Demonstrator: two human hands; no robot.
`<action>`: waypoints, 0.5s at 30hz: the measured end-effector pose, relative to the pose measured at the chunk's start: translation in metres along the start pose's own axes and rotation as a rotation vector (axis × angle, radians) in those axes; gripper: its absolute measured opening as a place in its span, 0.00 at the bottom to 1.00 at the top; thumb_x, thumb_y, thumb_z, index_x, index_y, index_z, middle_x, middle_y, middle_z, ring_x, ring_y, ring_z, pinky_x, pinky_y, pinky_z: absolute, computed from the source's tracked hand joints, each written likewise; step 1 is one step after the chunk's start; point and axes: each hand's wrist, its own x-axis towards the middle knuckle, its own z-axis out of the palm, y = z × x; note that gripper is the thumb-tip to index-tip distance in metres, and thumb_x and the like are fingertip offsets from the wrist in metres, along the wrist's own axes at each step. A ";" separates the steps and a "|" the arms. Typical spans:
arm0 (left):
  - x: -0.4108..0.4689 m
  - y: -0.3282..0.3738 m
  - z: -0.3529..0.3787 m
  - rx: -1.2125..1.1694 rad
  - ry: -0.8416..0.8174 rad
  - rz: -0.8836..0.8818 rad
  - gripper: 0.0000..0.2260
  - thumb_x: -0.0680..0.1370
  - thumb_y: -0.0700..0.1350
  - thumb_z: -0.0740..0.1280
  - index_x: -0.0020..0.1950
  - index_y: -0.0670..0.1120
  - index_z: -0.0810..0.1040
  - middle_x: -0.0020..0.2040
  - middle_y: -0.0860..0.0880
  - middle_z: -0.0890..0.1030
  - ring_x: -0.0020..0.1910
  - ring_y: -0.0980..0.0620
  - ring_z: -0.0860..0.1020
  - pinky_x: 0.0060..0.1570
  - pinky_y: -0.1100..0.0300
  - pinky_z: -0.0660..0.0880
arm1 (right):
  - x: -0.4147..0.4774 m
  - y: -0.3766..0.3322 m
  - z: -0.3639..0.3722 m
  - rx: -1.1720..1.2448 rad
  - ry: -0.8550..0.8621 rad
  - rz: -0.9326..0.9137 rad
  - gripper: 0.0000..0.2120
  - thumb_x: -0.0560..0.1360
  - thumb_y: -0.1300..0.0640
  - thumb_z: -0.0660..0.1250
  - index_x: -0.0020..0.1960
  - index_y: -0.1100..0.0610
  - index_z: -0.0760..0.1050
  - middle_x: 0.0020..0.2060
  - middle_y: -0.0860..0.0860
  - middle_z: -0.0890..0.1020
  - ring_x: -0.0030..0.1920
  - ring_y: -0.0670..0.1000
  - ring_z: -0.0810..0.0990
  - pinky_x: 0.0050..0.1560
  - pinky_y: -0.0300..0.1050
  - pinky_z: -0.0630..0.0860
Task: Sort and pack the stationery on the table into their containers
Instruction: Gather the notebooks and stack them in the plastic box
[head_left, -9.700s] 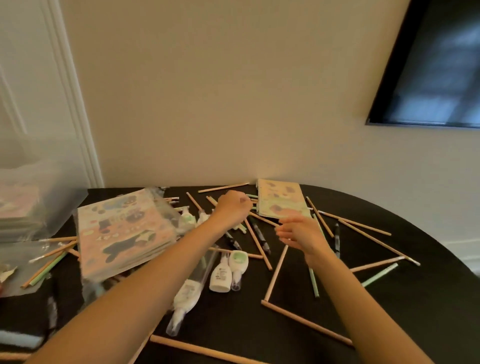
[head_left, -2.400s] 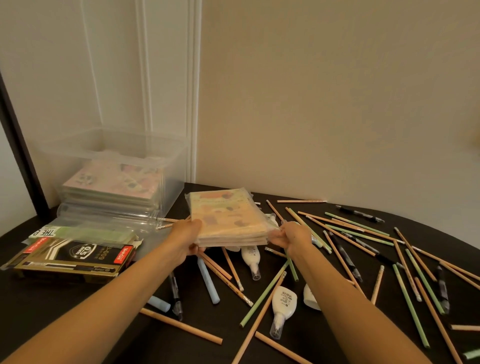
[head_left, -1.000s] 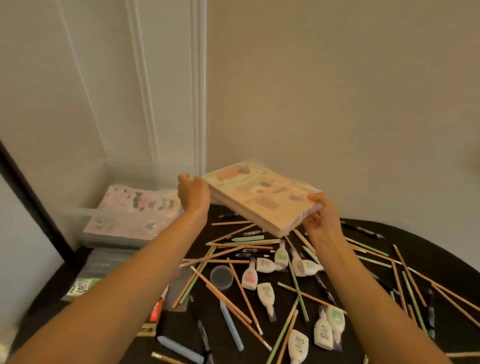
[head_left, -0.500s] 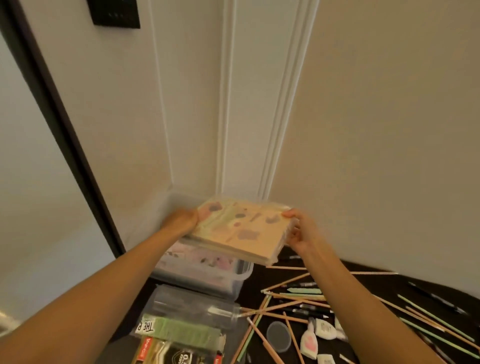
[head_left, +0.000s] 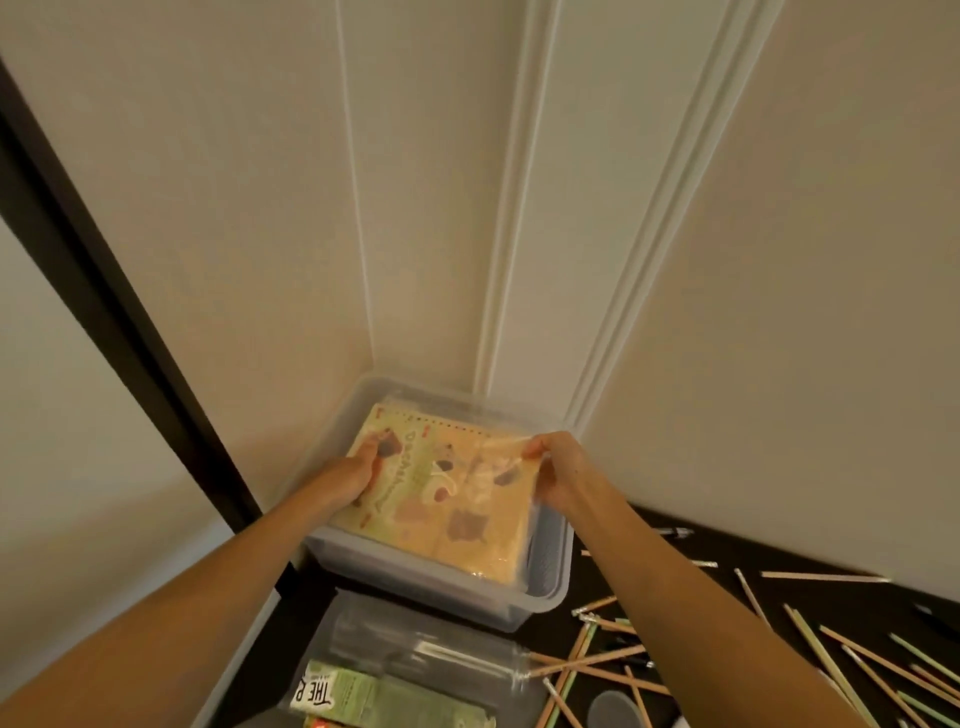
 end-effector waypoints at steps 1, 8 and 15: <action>0.005 -0.003 0.002 -0.006 -0.013 0.005 0.28 0.81 0.60 0.44 0.30 0.44 0.65 0.22 0.50 0.65 0.23 0.51 0.65 0.31 0.59 0.66 | 0.011 0.004 0.001 -0.024 0.014 -0.008 0.08 0.67 0.72 0.55 0.37 0.61 0.66 0.36 0.58 0.74 0.36 0.60 0.75 0.46 0.56 0.75; 0.025 -0.014 0.013 0.091 -0.025 0.052 0.20 0.82 0.54 0.42 0.54 0.48 0.72 0.48 0.34 0.76 0.33 0.46 0.75 0.24 0.59 0.72 | 0.038 0.029 0.004 -0.150 0.141 0.024 0.08 0.61 0.72 0.53 0.38 0.66 0.68 0.35 0.59 0.72 0.31 0.60 0.69 0.28 0.45 0.65; 0.015 -0.016 0.010 0.291 0.021 0.146 0.16 0.83 0.46 0.44 0.48 0.53 0.71 0.64 0.38 0.72 0.41 0.45 0.76 0.36 0.53 0.78 | 0.041 0.030 0.004 -0.484 0.171 0.034 0.24 0.70 0.68 0.50 0.65 0.61 0.68 0.38 0.56 0.72 0.29 0.49 0.65 0.25 0.39 0.59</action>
